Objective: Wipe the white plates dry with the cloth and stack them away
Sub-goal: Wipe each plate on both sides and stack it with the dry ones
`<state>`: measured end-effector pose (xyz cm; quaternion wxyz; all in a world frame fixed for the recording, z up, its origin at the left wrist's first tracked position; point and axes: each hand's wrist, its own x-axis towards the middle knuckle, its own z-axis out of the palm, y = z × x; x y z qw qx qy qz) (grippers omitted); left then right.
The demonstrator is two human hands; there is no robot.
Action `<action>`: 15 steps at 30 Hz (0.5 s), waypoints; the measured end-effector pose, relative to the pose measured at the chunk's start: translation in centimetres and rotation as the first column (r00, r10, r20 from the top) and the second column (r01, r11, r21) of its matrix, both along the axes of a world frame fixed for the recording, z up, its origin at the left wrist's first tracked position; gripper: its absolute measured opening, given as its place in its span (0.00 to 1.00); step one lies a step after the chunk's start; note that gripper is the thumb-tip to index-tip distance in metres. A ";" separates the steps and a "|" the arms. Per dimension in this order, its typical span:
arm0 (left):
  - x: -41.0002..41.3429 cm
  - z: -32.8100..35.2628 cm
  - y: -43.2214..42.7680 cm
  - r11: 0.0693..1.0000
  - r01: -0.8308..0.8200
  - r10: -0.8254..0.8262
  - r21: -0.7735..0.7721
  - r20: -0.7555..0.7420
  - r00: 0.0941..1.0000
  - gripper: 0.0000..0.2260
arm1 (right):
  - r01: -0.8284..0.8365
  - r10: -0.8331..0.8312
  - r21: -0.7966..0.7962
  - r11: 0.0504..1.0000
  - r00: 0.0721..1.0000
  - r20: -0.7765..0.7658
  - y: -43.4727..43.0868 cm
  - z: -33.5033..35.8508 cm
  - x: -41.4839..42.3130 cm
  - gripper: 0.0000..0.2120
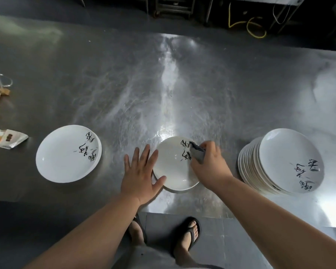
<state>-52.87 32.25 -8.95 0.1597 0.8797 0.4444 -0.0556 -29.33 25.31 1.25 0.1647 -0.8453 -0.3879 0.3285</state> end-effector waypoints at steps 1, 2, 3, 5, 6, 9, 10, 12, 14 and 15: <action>0.1 -0.1 0.1 1.000 0.018 -0.018 0.003 -0.031 0.999 0.40 | -0.064 0.063 0.036 0.997 0.998 0.013 0.4 -0.2 -0.7 0.19; 0.2 0.1 0.1 1.000 0.028 -0.027 0.004 -0.056 0.998 0.40 | -0.148 0.146 0.053 0.988 0.988 0.040 0.7 -0.8 -1.3 0.21; 0.2 0.2 0.1 0.999 0.033 -0.033 0.002 -0.074 0.997 0.40 | -0.263 0.260 0.027 0.964 0.961 0.089 0.9 -1.5 -2.0 0.24; 0.2 0.3 0.0 0.999 0.041 -0.040 0.007 -0.089 0.995 0.40 | -0.511 0.540 -0.178 0.841 0.808 0.235 0.4 -3.4 -3.0 0.35; 0.3 0.4 0.0 0.999 0.039 -0.039 0.009 -0.084 0.996 0.41 | -0.572 0.632 -0.269 0.775 0.720 0.288 0.0 -4.0 -3.2 0.39; 0.4 0.5 0.1 0.999 0.042 -0.042 0.002 -0.088 0.995 0.42 | -0.726 0.774 -0.277 0.629 0.554 0.306 -1.1 -4.7 -3.0 0.41; 0.4 0.4 0.1 0.999 0.048 -0.047 0.005 -0.106 0.993 0.42 | -0.769 0.812 -0.270 0.579 0.511 0.283 -1.1 -4.9 -2.6 0.42; 0.6 0.4 0.1 0.999 0.047 -0.048 -0.004 -0.139 0.989 0.42 | -0.795 0.835 -0.265 0.545 0.487 0.256 0.3 -5.0 -1.8 0.44; 0.7 0.3 0.3 0.999 0.046 -0.046 -0.006 -0.151 0.988 0.42 | -0.763 0.786 -0.220 0.608 0.538 0.304 2.5 -5.2 -1.3 0.46; 0.7 0.3 0.3 0.999 0.046 -0.046 -0.004 -0.150 0.988 0.42 | -0.744 0.761 -0.203 0.636 0.563 0.322 3.5 -5.4 -1.4 0.45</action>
